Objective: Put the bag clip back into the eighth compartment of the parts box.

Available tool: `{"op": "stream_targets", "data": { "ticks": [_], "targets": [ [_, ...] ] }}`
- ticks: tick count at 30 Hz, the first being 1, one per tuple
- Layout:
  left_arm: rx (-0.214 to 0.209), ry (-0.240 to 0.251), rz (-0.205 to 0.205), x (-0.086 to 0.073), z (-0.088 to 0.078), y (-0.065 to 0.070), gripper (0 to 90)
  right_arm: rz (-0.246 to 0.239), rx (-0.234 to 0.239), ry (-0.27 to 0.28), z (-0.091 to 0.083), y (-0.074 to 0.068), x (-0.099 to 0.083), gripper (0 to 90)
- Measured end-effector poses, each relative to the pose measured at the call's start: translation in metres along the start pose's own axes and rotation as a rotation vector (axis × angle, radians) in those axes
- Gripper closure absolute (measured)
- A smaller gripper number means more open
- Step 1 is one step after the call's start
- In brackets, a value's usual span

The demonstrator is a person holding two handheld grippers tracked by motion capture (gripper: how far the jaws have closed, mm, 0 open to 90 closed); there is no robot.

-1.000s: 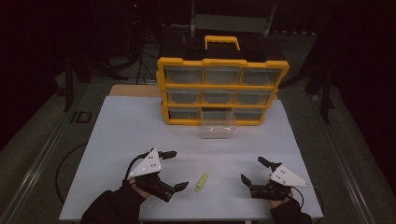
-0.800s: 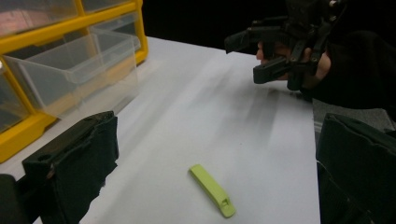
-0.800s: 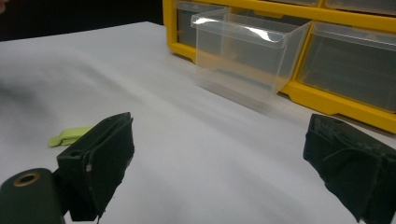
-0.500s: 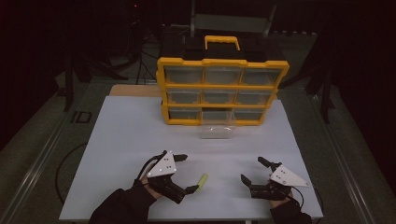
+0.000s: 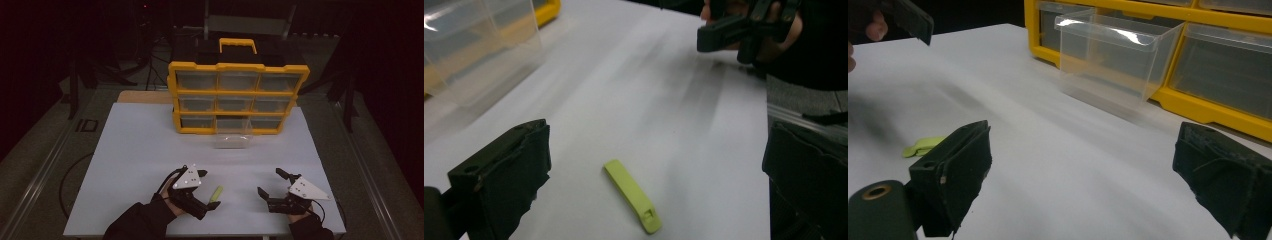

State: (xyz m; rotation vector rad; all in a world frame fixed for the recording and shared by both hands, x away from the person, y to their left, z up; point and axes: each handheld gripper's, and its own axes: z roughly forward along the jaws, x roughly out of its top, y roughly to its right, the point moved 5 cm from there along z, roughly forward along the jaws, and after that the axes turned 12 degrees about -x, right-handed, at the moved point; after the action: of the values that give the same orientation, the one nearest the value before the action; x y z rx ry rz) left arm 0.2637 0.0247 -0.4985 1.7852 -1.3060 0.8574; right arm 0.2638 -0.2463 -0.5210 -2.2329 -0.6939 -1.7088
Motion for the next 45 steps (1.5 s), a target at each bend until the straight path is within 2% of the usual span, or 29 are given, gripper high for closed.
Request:
{"op": "stream_targets", "data": {
  "ticks": [7, 9, 12, 18, 22, 31, 35, 42, 45],
  "targets": [
    [0.0, -0.06, -0.032, -0.007, 0.015, 0.001, 0.3, 0.0, 0.003, -0.001, 0.0, 0.0, 0.0, 8.4],
    [0.021, -0.074, -0.024, -0.01, 0.018, 0.0, 0.3, 0.0, 0.002, 0.0, 0.0, 0.0, 0.0, 8.4],
    [0.025, -0.091, -0.029, -0.012, 0.022, -0.001, 0.3, -0.001, 0.004, 0.001, 0.0, 0.0, 0.0, 8.4],
    [0.042, -0.116, -0.062, -0.015, 0.027, -0.004, 2.6, 0.001, 0.005, -0.001, 0.0, 0.0, 0.0, 8.4],
    [0.054, -0.14, -0.082, -0.017, 0.029, -0.005, 8.0, -0.001, 0.005, -0.002, 0.001, 0.0, -0.001, 8.4],
    [0.112, -0.18, -0.195, -0.017, 0.033, -0.006, 26.3, -0.004, 0.007, -0.002, 0.001, -0.001, -0.001, 8.4],
    [0.105, -0.191, -0.21, -0.016, 0.035, -0.004, 38.3, -0.001, 0.007, -0.004, 0.001, -0.001, -0.001, 8.4],
    [0.135, -0.239, -0.243, -0.016, 0.039, -0.003, 49.4, -0.001, 0.008, -0.005, 0.001, -0.001, -0.001, 8.5],
    [0.14, -0.241, -0.261, -0.016, 0.041, -0.003, 53.7, -0.005, 0.005, -0.005, 0.001, -0.001, -0.001, 8.5]
  ]
}}
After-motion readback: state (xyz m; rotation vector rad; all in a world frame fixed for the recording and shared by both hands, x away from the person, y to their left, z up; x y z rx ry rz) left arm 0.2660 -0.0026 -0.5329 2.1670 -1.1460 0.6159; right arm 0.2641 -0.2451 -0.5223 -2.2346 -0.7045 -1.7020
